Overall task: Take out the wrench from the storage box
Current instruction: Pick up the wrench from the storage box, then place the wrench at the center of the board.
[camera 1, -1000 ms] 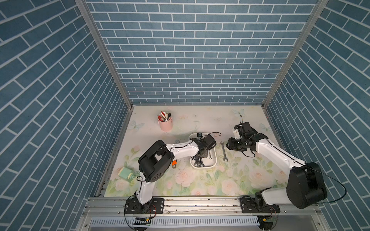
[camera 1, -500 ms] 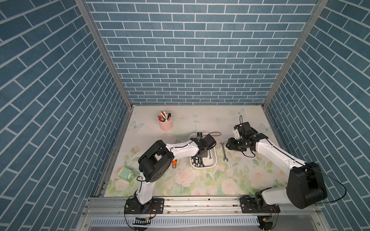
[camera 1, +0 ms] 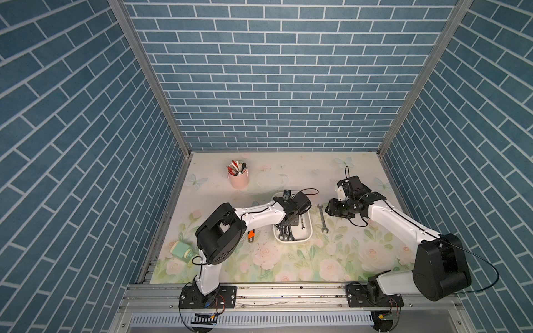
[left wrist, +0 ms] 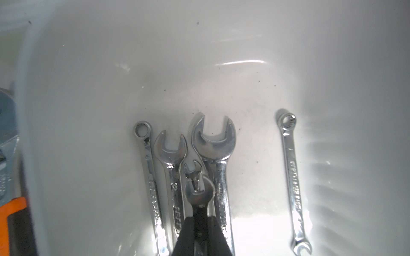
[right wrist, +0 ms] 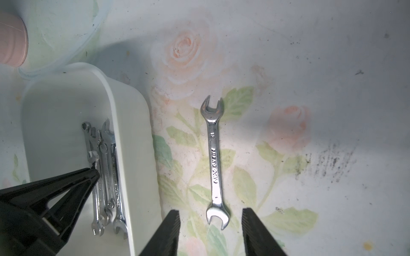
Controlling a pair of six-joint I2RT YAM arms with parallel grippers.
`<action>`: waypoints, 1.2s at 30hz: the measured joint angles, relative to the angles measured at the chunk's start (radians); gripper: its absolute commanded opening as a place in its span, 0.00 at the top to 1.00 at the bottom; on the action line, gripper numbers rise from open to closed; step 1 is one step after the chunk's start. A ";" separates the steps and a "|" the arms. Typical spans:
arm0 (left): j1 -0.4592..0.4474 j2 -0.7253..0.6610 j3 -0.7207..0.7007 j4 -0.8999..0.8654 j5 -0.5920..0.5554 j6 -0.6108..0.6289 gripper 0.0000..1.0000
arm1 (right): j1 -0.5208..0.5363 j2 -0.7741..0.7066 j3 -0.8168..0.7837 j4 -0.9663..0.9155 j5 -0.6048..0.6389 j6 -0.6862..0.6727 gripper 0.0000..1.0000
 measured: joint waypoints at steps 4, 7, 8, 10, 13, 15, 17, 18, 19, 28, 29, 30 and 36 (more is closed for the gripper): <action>0.003 -0.032 0.030 -0.023 -0.008 0.006 0.91 | 0.000 0.000 0.000 -0.001 0.000 0.000 0.51; 0.009 -0.056 0.060 -0.044 -0.020 0.014 0.91 | 0.000 0.000 0.000 -0.003 0.000 0.000 0.51; 0.013 -0.067 0.068 -0.050 -0.023 0.019 0.91 | 0.000 0.000 0.000 -0.004 0.000 0.000 0.51; 0.024 -0.091 0.079 -0.064 -0.027 0.025 0.91 | 0.000 0.000 0.000 -0.005 0.000 0.000 0.51; 0.051 -0.134 0.088 -0.086 -0.035 0.036 0.91 | 0.000 0.000 0.000 -0.007 0.000 0.000 0.51; 0.075 -0.167 0.088 -0.099 -0.043 0.047 0.91 | 0.000 0.000 0.001 -0.009 0.000 0.000 0.51; 0.104 -0.203 0.084 -0.109 -0.049 0.055 0.91 | 0.000 0.000 0.003 -0.011 0.000 0.000 0.51; 0.118 -0.221 0.076 -0.108 -0.052 0.060 0.91 | 0.000 0.000 0.004 -0.011 0.000 0.000 0.51; 0.135 -0.246 0.059 -0.105 -0.055 0.067 0.91 | 0.000 0.000 0.005 -0.011 0.000 0.000 0.51; 0.247 -0.341 -0.192 -0.028 -0.049 0.110 0.90 | 0.000 0.000 0.023 -0.016 0.000 0.000 0.51; 0.247 -0.340 -0.215 -0.018 -0.045 0.112 0.90 | 0.000 0.000 0.024 -0.016 0.000 0.000 0.51; 0.247 -0.338 -0.236 -0.005 -0.042 0.114 0.91 | 0.000 0.000 0.024 -0.016 0.000 0.000 0.51; 0.247 -0.296 -0.325 0.097 -0.018 0.121 0.91 | 0.000 0.000 0.024 -0.019 0.000 0.000 0.51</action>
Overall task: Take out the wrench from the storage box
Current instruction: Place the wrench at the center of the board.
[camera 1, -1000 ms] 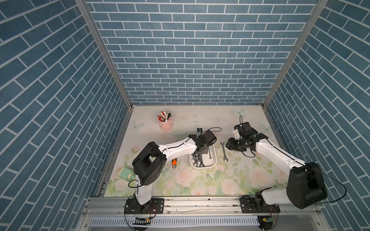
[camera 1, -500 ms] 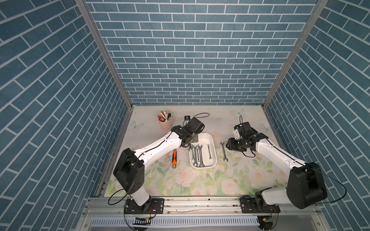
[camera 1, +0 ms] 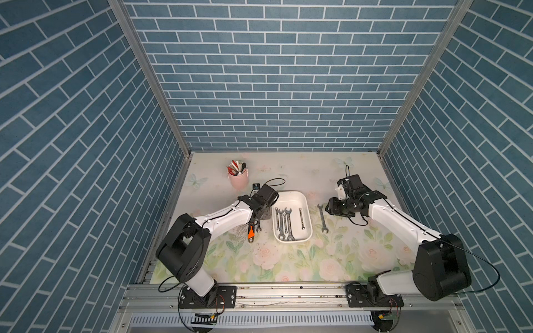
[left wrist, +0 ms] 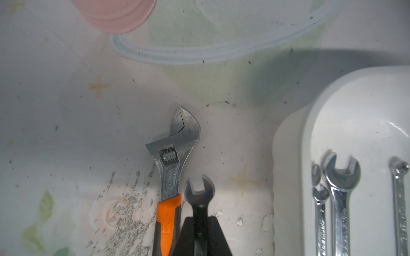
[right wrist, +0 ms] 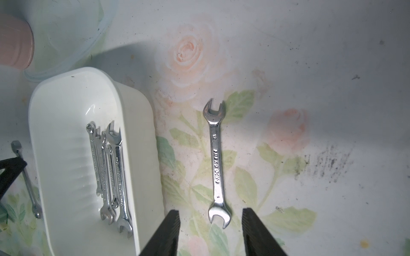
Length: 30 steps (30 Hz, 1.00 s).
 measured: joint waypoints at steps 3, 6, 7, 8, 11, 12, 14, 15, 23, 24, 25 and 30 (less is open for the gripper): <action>0.000 0.019 -0.038 0.047 0.012 0.000 0.90 | 0.000 0.000 0.000 -0.004 0.000 0.000 0.51; 0.000 0.042 -0.054 0.082 0.027 0.000 0.90 | 0.001 0.000 0.010 -0.018 0.000 0.008 0.51; 0.000 0.048 -0.057 0.093 0.030 0.000 0.90 | 0.004 0.000 0.018 -0.023 0.000 0.014 0.51; 0.000 0.054 -0.061 0.106 0.035 0.000 0.90 | 0.009 0.000 0.027 -0.028 0.001 0.018 0.51; 0.000 0.060 -0.076 0.134 0.045 0.000 0.88 | 0.022 0.000 0.060 -0.049 0.007 0.031 0.51; 0.000 0.061 -0.080 0.141 0.047 0.000 0.87 | 0.030 0.000 0.072 -0.056 0.011 0.037 0.51; 0.000 0.063 -0.090 0.152 0.050 -0.001 0.85 | 0.055 0.000 0.101 -0.069 0.020 0.051 0.51; 0.000 0.064 -0.093 0.157 0.051 -0.001 0.85 | 0.068 0.000 0.115 -0.076 0.024 0.055 0.51; 0.000 0.066 -0.103 0.172 0.051 -0.007 0.60 | 0.211 0.029 0.251 -0.114 0.069 0.112 0.51; 0.000 0.060 -0.103 0.170 0.050 -0.006 0.60 | 0.224 0.038 0.261 -0.115 0.074 0.117 0.51; 0.000 0.049 -0.103 0.165 0.047 -0.004 0.59 | 0.239 0.050 0.271 -0.115 0.082 0.125 0.51; 0.002 -0.064 -0.102 0.121 0.008 0.003 0.55 | 0.302 0.121 0.307 -0.117 0.111 0.157 0.51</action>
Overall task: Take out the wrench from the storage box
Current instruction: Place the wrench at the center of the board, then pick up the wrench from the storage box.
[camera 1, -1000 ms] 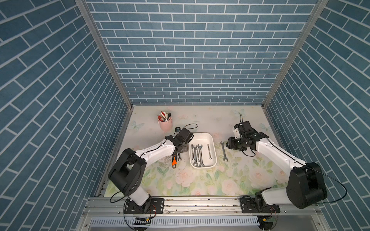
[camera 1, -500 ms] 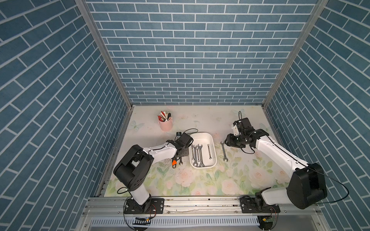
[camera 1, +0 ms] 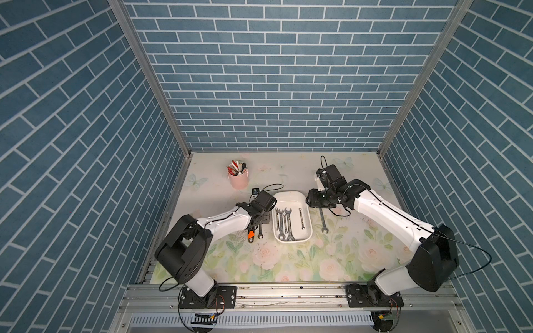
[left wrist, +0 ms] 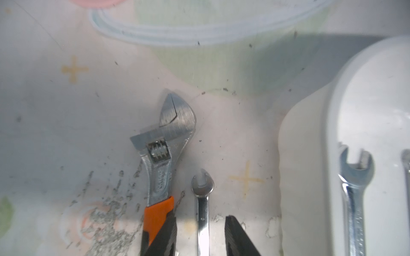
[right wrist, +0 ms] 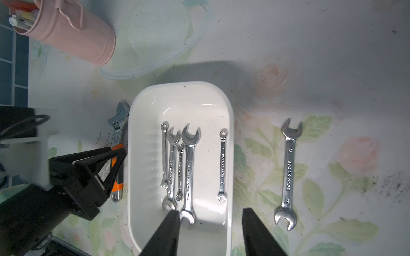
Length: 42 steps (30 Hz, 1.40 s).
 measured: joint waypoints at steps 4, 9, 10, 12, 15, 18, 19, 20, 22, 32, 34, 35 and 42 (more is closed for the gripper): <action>0.012 -0.133 0.000 -0.032 -0.043 0.007 0.52 | 0.045 0.084 0.040 -0.001 0.019 0.019 0.51; 0.024 -0.271 0.000 -0.061 -0.097 0.017 0.52 | 0.110 0.224 0.119 0.001 0.047 0.026 0.50; 0.024 -0.292 0.000 -0.064 -0.106 0.020 0.52 | 0.123 0.254 0.134 0.003 0.050 0.026 0.50; 0.026 -0.322 0.000 -0.070 -0.120 0.024 0.52 | 0.146 0.307 0.154 0.005 0.055 0.026 0.50; 0.029 -0.343 0.000 -0.077 -0.136 0.030 0.52 | 0.172 0.379 0.173 0.005 0.066 0.028 0.49; 0.033 -0.344 -0.006 -0.083 -0.145 0.035 0.52 | 0.192 0.432 0.188 -0.002 0.078 0.045 0.49; 0.034 -0.344 -0.010 -0.086 -0.145 0.036 0.52 | 0.197 0.447 0.196 -0.005 0.083 0.050 0.49; 0.036 -0.344 -0.013 -0.087 -0.146 0.037 0.52 | 0.201 0.460 0.203 -0.006 0.086 0.052 0.49; 0.039 -0.344 -0.021 -0.087 -0.145 0.039 0.52 | 0.209 0.478 0.216 -0.013 0.094 0.060 0.49; 0.042 -0.329 -0.027 -0.089 -0.144 0.039 0.52 | 0.214 0.504 0.231 -0.051 0.168 0.100 0.51; 0.042 -0.327 -0.027 -0.089 -0.143 0.040 0.52 | 0.214 0.514 0.232 -0.051 0.173 0.104 0.52; 0.042 -0.327 -0.027 -0.089 -0.143 0.040 0.52 | 0.214 0.520 0.232 -0.051 0.175 0.104 0.52; 0.042 -0.327 -0.027 -0.089 -0.140 0.041 0.52 | 0.214 0.546 0.232 -0.047 0.170 0.104 0.52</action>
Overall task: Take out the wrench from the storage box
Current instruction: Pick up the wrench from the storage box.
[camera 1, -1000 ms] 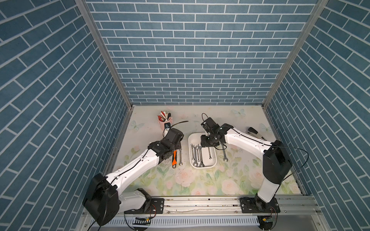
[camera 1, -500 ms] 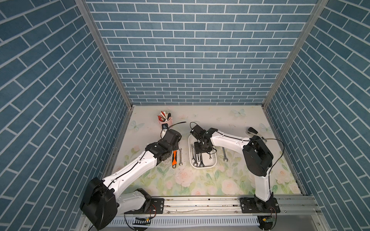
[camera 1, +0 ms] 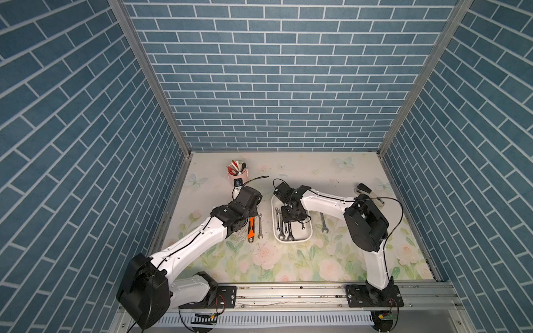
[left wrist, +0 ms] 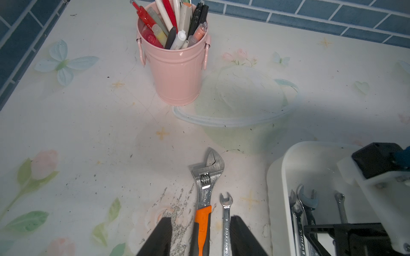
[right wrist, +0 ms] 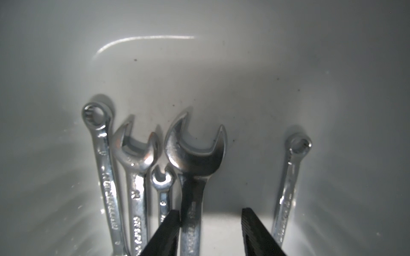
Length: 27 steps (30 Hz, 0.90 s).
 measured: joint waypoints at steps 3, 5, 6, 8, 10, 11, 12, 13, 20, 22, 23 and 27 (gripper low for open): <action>0.000 0.000 0.000 0.000 0.000 0.002 0.52 | 0.000 0.006 0.003 0.001 -0.002 0.000 0.52; 0.000 0.000 0.000 0.000 0.000 0.002 0.52 | 0.000 0.008 0.006 0.002 -0.004 0.000 0.53; 0.000 0.000 0.000 0.000 0.000 0.003 0.52 | 0.000 0.010 0.007 0.002 -0.005 0.000 0.54; 0.000 0.000 0.000 0.000 0.000 0.005 0.52 | 0.000 0.011 0.009 0.002 -0.010 0.000 0.55; 0.000 0.000 0.000 0.000 0.001 0.006 0.52 | 0.000 0.012 0.009 0.003 -0.011 0.000 0.56; 0.000 0.000 0.000 0.000 0.002 0.006 0.52 | 0.000 0.012 0.010 0.002 -0.013 0.000 0.57; 0.001 0.000 0.000 0.000 0.004 0.006 0.52 | 0.000 0.014 0.011 0.002 -0.014 0.000 0.57; 0.001 0.000 0.000 0.000 0.005 0.006 0.52 | 0.000 0.016 0.013 0.002 -0.015 0.000 0.58; 0.002 0.000 0.000 0.000 0.014 0.006 0.52 | 0.003 0.022 0.017 0.006 -0.018 0.005 0.72; 0.002 0.000 0.000 -0.001 0.016 0.006 0.52 | 0.004 0.022 0.017 0.007 -0.018 0.008 0.75; 0.002 0.000 0.000 -0.001 0.017 0.006 0.52 | 0.004 0.022 0.017 0.008 -0.019 0.008 0.75; 0.002 0.000 0.001 -0.001 0.019 0.006 0.52 | 0.004 0.022 0.017 0.010 -0.019 0.010 0.79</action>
